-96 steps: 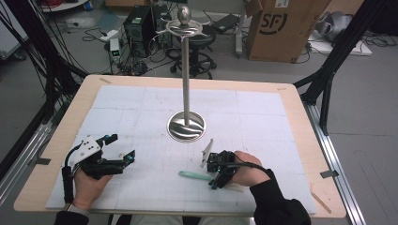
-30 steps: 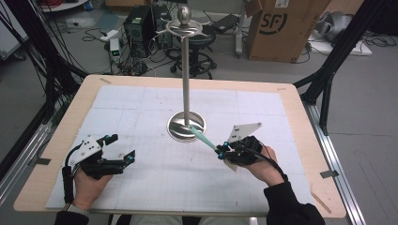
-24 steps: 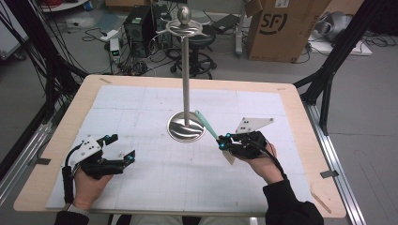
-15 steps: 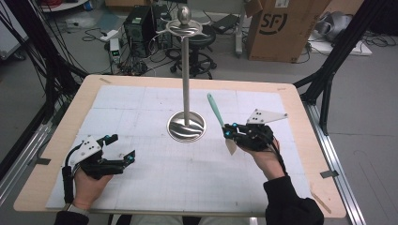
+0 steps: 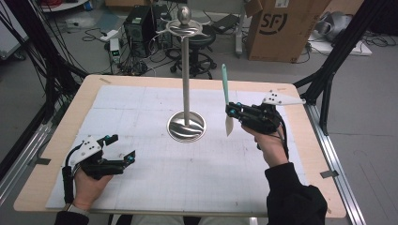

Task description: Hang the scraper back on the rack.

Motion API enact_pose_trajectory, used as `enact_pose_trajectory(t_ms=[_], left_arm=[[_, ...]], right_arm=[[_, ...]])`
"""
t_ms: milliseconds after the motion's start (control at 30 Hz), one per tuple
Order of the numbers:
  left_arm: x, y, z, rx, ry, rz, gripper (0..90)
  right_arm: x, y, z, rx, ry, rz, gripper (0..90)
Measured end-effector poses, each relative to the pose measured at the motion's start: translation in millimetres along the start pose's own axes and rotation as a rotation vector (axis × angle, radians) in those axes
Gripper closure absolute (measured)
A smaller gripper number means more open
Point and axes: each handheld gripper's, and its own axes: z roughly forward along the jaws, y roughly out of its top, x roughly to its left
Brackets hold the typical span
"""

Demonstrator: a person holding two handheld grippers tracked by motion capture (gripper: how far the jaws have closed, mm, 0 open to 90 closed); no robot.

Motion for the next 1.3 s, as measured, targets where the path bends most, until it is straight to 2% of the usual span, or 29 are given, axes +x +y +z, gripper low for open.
enact_pose_trajectory(t_ms=[100,267,367,433,633,1000,1300], left_arm=[[0.3,-0.1,0.2,0.0,0.0,-0.002,7.6],[0.2,-0.1,0.1,0.0,-0.001,-0.002,7.6],[0.1,0.1,-0.4,0.0,-0.002,-0.001,7.6],[0.3,0.1,-0.5,0.001,-0.003,0.0,7.6],[0.6,0.0,0.1,-0.001,-0.005,-0.002,7.6],[0.8,0.1,-0.1,-0.002,-0.004,-0.004,7.6],[0.9,-0.1,0.0,0.002,-0.005,-0.005,7.6]], right_arm=[[0.1,9.7,3.4,0.005,-0.009,-0.018,80.1],[4.2,24.3,9.6,-0.019,-0.012,-0.034,80.1],[5.3,30.9,15.0,-0.014,-0.02,-0.061,80.1],[5.8,34.0,17.6,-0.027,-0.025,-0.06,80.1],[3.6,42.5,20.9,-0.07,-0.023,-0.072,80.1],[3.7,56.8,29.1,-0.071,-0.048,-0.103,80.1],[1.1,59.3,29.9,-0.084,-0.022,-0.102,80.1]])
